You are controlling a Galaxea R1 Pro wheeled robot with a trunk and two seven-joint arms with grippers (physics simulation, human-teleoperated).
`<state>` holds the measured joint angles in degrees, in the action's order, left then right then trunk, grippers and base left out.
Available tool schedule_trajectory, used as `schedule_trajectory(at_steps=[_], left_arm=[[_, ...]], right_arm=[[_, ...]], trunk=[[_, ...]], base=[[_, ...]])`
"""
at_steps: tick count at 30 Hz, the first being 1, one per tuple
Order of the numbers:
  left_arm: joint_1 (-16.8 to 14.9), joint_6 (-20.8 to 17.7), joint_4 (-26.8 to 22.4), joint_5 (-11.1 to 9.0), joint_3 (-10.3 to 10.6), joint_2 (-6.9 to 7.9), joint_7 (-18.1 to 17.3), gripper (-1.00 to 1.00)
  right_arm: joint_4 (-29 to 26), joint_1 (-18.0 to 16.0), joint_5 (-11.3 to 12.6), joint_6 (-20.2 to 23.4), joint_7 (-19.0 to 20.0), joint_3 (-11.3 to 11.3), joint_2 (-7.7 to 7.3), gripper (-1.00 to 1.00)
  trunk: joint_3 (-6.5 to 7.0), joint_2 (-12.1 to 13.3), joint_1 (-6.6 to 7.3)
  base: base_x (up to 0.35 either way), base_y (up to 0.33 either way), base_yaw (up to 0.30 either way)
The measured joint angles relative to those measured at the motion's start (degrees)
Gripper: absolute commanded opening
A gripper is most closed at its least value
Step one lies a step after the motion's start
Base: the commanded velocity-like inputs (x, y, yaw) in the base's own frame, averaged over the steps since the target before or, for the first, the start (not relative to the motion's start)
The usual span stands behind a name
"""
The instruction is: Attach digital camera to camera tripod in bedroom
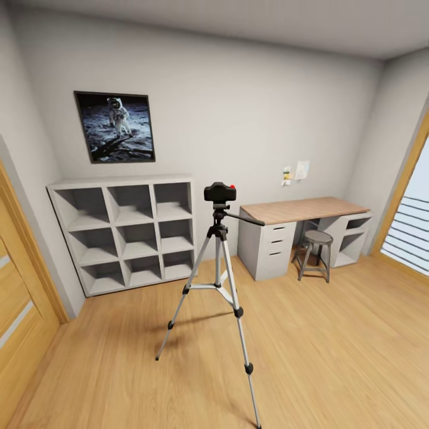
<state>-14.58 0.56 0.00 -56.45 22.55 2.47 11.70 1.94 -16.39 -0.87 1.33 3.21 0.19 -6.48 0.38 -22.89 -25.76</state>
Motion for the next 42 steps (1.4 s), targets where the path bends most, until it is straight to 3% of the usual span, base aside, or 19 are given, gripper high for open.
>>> schedule_trajectory(at_steps=[30,31,32,34,42], left_arm=[[0.0,0.0,0.0,0.0,0.0,0.0,-0.2,1.0],[0.0,-0.1,0.0,0.0,0.1,0.0,-0.7,1.0],[0.0,-0.4,0.0,0.0,0.1,0.11,-4.6,1.0],[0.0,-0.5,0.0,-0.1,0.1,0.24,-7.0,1.0],[0.0,-0.7,0.0,-0.1,0.2,0.4,-9.7,1.0]], right_arm=[[0.0,0.0,0.0,0.0,0.0,0.1,-0.14,1.0],[0.0,0.0,0.0,0.0,0.0,0.1,-0.16,1.0],[0.0,0.0,0.0,0.0,0.0,0.1,-0.1,1.0],[0.0,0.0,0.0,0.0,0.0,0.0,-0.02,1.0],[0.0,0.0,0.1,0.1,-0.1,0.0,0.07,1.0]], trunk=[[2.79,0.0,0.0],[2.88,0.0,0.0],[2.98,0.0,0.0],[3.16,0.0,0.0],[3.91,0.0,0.0]], base=[[0.0,0.0,0.0],[0.0,0.0,0.0],[0.0,0.0,0.0],[0.0,0.0,0.0],[0.0,0.0,0.0]])
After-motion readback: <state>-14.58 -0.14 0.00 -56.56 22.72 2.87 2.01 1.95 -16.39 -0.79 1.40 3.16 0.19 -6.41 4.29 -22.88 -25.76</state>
